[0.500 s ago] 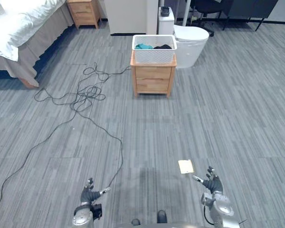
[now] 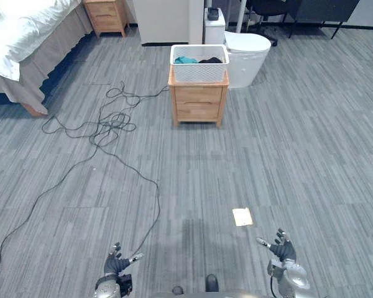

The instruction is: Pick up the laundry basket with both hands and put the clothes into the washing machine.

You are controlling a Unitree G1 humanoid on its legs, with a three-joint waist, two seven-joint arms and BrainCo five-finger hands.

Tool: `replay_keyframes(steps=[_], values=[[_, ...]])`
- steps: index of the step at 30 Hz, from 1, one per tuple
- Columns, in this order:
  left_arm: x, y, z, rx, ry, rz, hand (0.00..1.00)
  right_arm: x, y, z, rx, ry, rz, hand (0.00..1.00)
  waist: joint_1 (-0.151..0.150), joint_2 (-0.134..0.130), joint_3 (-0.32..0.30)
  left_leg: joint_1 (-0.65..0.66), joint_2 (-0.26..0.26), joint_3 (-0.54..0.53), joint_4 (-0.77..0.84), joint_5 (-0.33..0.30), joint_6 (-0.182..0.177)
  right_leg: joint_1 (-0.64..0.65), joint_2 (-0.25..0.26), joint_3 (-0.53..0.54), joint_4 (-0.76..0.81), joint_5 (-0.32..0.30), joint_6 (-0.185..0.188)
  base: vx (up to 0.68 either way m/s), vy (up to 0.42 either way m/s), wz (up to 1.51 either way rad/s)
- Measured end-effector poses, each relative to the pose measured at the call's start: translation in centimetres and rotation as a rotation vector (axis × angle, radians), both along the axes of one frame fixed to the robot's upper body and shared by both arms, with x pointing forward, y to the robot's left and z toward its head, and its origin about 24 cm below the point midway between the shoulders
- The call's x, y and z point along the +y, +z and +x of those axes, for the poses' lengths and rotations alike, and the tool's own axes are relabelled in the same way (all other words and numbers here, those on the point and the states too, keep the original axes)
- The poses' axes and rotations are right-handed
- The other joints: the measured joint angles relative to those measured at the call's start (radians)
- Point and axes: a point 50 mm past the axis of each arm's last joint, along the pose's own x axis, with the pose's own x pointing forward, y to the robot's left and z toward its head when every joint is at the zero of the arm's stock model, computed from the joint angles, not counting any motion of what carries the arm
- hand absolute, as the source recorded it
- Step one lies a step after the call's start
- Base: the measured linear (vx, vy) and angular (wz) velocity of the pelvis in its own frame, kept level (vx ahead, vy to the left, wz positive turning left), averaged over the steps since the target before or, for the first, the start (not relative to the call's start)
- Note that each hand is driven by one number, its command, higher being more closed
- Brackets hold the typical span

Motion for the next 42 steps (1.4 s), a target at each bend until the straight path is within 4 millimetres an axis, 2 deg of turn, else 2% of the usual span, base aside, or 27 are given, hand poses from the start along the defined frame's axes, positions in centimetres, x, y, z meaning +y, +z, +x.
replay_keyframes(steps=[8,13,15,17,18,19,20,22,23,24,26,27,28,29,30,31,32,33,34,35,36,37,39,40,42], values=[[-0.1,0.3,0.4,-0.020,-0.002,0.000,0.00,-0.2,0.1,0.0,-0.002,-0.004,-0.003,0.00,0.001,0.004,0.000,-0.039,0.004,0.005,0.025,-0.022,0.010,-0.028,0.003,0.009,0.005,-0.003,0.003,0.00,0.001,-0.01],[0.0,1.2,1.3,-0.084,-0.004,0.008,0.00,-0.6,0.5,0.8,-0.024,0.001,-0.020,0.00,0.009,0.025,0.008,-0.120,0.022,0.042,0.133,-0.106,0.016,-0.098,0.016,0.045,0.080,-0.058,0.016,0.03,0.019,-0.23],[0.0,1.8,1.8,-0.122,-0.006,0.013,0.00,-0.7,1.2,1.6,-0.062,0.006,-0.031,0.00,0.030,0.035,0.004,-0.160,0.030,0.067,0.183,-0.139,0.024,-0.184,0.023,0.067,0.193,-0.112,0.025,0.10,0.039,-0.46],[-0.1,2.6,2.8,-0.173,-0.014,0.015,0.00,-0.5,1.7,2.5,-0.090,0.008,-0.035,0.00,0.029,0.024,0.026,-0.176,0.015,0.089,0.233,-0.184,0.047,-0.292,0.013,0.076,0.438,-0.225,0.048,0.12,0.073,-0.29],[-0.2,2.6,3.0,-0.179,-0.015,0.008,0.00,-0.5,1.8,2.6,-0.095,0.007,-0.037,0.00,0.029,0.026,0.032,-0.172,0.013,0.087,0.244,-0.199,0.052,-0.319,0.010,0.068,0.510,-0.243,0.061,0.10,0.080,-0.02],[-0.6,2.8,3.5,-0.192,-0.029,0.002,0.00,-0.4,2.1,2.8,-0.110,0.009,-0.039,0.00,0.024,0.028,0.049,-0.138,0.009,0.076,0.252,-0.218,0.066,-0.384,0.000,0.026,0.681,-0.253,0.074,0.26,0.112,0.21],[-0.7,3.0,4.0,-0.199,-0.055,0.006,0.00,-0.3,2.2,2.7,-0.119,0.010,-0.039,0.00,0.009,0.018,0.069,-0.093,-0.010,0.054,0.244,-0.232,0.080,-0.440,-0.028,-0.036,0.837,-0.282,0.065,0.28,0.091,0.29],[-0.9,3.0,4.2,-0.199,-0.063,0.006,0.00,-0.2,2.4,2.8,-0.129,0.008,-0.041,0.00,0.002,0.016,0.080,-0.037,-0.018,0.040,0.219,-0.255,0.084,-0.497,-0.047,-0.095,0.862,-0.335,0.050,0.36,0.070,0.23],[-0.9,3.0,4.3,-0.202,-0.064,0.006,0.00,-0.2,2.6,2.9,-0.139,0.011,-0.043,0.00,-0.001,0.017,0.080,-0.012,-0.017,0.025,0.201,-0.263,0.082,-0.529,-0.044,-0.116,0.829,-0.336,0.052,0.54,0.033,0.44],[-0.9,3.3,5.0,-0.222,-0.069,0.007,0.00,-0.2,2.8,3.2,-0.153,0.014,-0.048,0.00,-0.024,0.027,0.092,0.032,0.001,-0.012,0.165,-0.268,0.082,-0.594,-0.036,-0.133,0.764,-0.326,0.058,0.50,-0.005,0.60],[-1.1,3.7,5.9,-0.247,-0.076,0.005,0.00,-0.4,3.0,3.4,-0.161,0.017,-0.054,0.00,-0.050,0.042,0.114,0.065,0.029,-0.040,0.157,-0.268,0.080,-0.634,-0.024,-0.140,0.682,-0.282,0.065,0.58,-0.063,0.80],[-1.2,4.1,6.6,-0.266,-0.082,0.006,0.00,-0.5,3.0,3.0,-0.153,0.027,-0.065,0.00,-0.066,0.049,0.126,0.123,0.042,-0.059,0.160,-0.267,0.050,-0.665,-0.016,-0.128,0.540,-0.165,0.048,0.67,-0.098,0.67],[-1.2,4.1,6.5,-0.266,-0.082,0.008,0.00,-0.5,3.0,2.9,-0.152,0.027,-0.066,0.00,-0.067,0.045,0.124,0.135,0.043,-0.058,0.164,-0.271,0.039,-0.670,-0.017,-0.122,0.527,-0.142,0.043,0.87,-0.137,0.68],[-1.0,3.8,5.9,-0.248,-0.077,0.009,0.00,-0.3,2.9,2.5,-0.145,0.046,-0.068,0.00,-0.084,0.033,0.114,0.173,0.053,-0.059,0.208,-0.297,-0.009,-0.677,-0.025,-0.122,0.562,0.008,-0.036,0.77,-0.134,0.16],[-1.5,3.6,5.9,-0.246,-0.074,-0.007,0.00,-0.2,3.0,2.8,-0.150,0.060,-0.071,0.00,-0.079,0.074,0.128,0.157,0.095,-0.044,0.328,-0.280,-0.054,-0.680,-0.006,-0.151,0.675,-0.090,-0.077,0.77,-0.144,0.17],[-1.7,3.6,6.1,-0.250,-0.077,-0.014,0.00,0.1,3.2,3.0,-0.159,0.069,-0.064,0.00,-0.081,0.073,0.127,0.118,0.091,-0.034,0.428,-0.236,-0.076,-0.673,-0.006,-0.151,0.706,-0.133,-0.079,0.76,-0.166,-0.14],[-2.1,3.6,6.0,-0.260,-0.062,-0.032,0.00,0.7,3.7,3.3,-0.187,0.100,-0.061,0.00,-0.073,0.076,0.132,0.022,0.107,-0.016,0.666,-0.057,-0.034,-0.619,0.009,-0.142,0.713,-0.183,-0.098,0.80,-0.171,-0.15],[-2.7,3.7,5.9,-0.273,-0.050,-0.053,0.00,1.0,4.3,3.4,-0.222,0.112,-0.063,0.00,-0.053,0.089,0.139,-0.062,0.155,-0.019,0.882,0.122,-0.052,-0.515,0.036,-0.138,0.668,-0.216,-0.108,0.96,-0.199,-0.19],[-3.1,3.9,6.1,-0.285,-0.053,-0.062,0.00,1.2,4.7,3.5,-0.243,0.111,-0.059,0.00,-0.047,0.093,0.142,-0.127,0.201,-0.011,1.038,0.101,-0.047,-0.432,0.055,-0.141,0.625,-0.222,-0.117,0.79,-0.147,-0.06],[-3.3,4.1,6.3,-0.300,-0.059,-0.068,0.00,1.5,5.1,3.7,-0.268,0.106,-0.055,0.00,-0.039,0.085,0.147,-0.198,0.235,0.004,1.151,0.072,-0.041,-0.348,0.066,-0.139,0.582,-0.226,-0.124,0.59,-0.125,0.06],[-3.4,4.1,6.3,-0.302,-0.060,-0.069,0.00,1.5,5.2,3.7,-0.273,0.105,-0.056,0.00,-0.037,0.083,0.148,-0.208,0.238,0.006,1.162,0.067,-0.037,-0.335,0.067,-0.138,0.575,-0.227,-0.126,0.66,-0.141,-0.12],[-4.0,4.5,6.5,-0.329,-0.069,-0.091,0.00,1.7,6.0,4.2,-0.317,0.103,-0.058,0.00,-0.002,0.051,0.149,-0.334,0.266,0.052,1.225,0.002,-0.014,-0.181,0.066,-0.103,0.484,-0.237,-0.139,0.63,-0.126,-0.27],[-4.4,4.4,6.2,-0.328,-0.072,-0.104,0.00,1.9,6.7,4.6,-0.354,0.116,-0.065,0.00,0.031,0.049,0.149,-0.450,0.277,0.088,1.156,-0.055,-0.016,-0.072,0.064,-0.080,0.414,-0.250,-0.125,0.64,-0.066,-0.40],[-4.5,4.2,5.8,-0.319,-0.067,-0.108,0.00,1.8,7.1,4.8,-0.368,0.123,-0.073,0.00,0.034,0.047,0.148,-0.499,0.264,0.114,1.033,-0.079,-0.016,-0.002,0.057,-0.060,0.361,-0.274,-0.115,0.68,0.030,-0.36],[-4.7,4.0,5.3,-0.303,-0.066,-0.114,0.00,1.9,7.4,5.0,-0.388,0.126,-0.076,0.00,0.037,0.039,0.144,-0.533,0.220,0.116,0.784,-0.080,-0.020,0.060,0.040,-0.037,0.320,-0.320,-0.102,0.51,0.090,-0.33]])
